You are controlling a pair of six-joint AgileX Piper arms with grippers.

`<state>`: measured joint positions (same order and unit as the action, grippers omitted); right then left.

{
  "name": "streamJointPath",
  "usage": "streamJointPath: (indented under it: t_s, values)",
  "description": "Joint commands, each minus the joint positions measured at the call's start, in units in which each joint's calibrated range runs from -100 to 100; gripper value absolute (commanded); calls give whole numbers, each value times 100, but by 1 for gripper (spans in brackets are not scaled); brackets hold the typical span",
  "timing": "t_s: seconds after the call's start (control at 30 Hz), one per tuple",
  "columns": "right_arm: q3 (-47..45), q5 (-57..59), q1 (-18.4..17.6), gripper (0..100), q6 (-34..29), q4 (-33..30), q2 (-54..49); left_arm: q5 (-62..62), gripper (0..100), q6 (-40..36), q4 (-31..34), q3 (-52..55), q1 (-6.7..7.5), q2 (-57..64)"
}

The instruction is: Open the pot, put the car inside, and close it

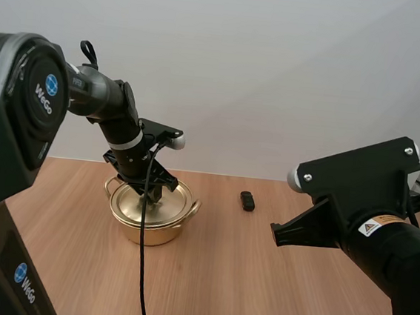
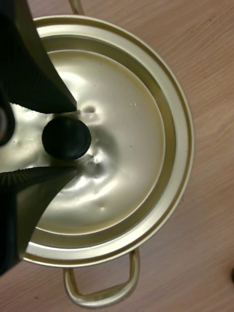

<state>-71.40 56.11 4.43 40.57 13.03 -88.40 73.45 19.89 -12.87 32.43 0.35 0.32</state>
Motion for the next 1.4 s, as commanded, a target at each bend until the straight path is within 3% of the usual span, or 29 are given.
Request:
streamJointPath:
  t_s: [0.0, 0.1, 0.3, 0.43, 0.53, 0.7, 0.77, 0.87, 0.9, 0.97, 1.03, 1.1, 1.37]
  values:
    - [-2, -1, 0, 0, 6, -4, 2, -25, 46, 3, 3, -3, 4, 1]
    - [-2, -1, 0, 0, 6, -4, 2, -25, 0, 15, 3, -3, 4, 38]
    - [-59, -127, -2, 0, 6, 48, 101, -279, 0, 36, -113, -55, 4, 726]
    - [-289, -1369, -2, 0, 101, 98, 533, -601, 0, 36, -556, -55, -4, 1766]
    - [-200, -2046, -19, 0, 745, 710, 1314, -694, 0, 36, -983, -106, -4, 2914]
    - [302, -2047, -174, 0, 1678, 2070, 3156, -408, 0, 36, -1038, -259, -4, 4410]
    - [650, -2047, -254, 0, 1759, 2149, 3983, -408, 0, 36, -1038, -319, -12, 4884]
    - [1237, -2047, -339, 0, 1794, 2149, 5008, -424, 0, -38, -1046, -428, -164, 5325]
    - [1373, -2047, -357, 8, 1794, 2189, 5307, -424, 0, -60, -1046, -456, -237, 5397]
    - [1680, -2047, -367, 38, 1794, 2284, 5773, -388, 0, -163, -1046, -502, -378, 5467]
    - [1912, -2080, -367, 79, 1794, 2361, 6081, -265, 0, -163, -1096, -533, -479, 5480]
    - [2113, -2384, -367, 99, 1794, 2455, 6336, -240, 0, -163, -1168, -533, -543, 5467]
    - [2823, -2572, -367, 92, 1607, 2483, 7367, -126, 0, -163, -1324, -533, -671, 5424]
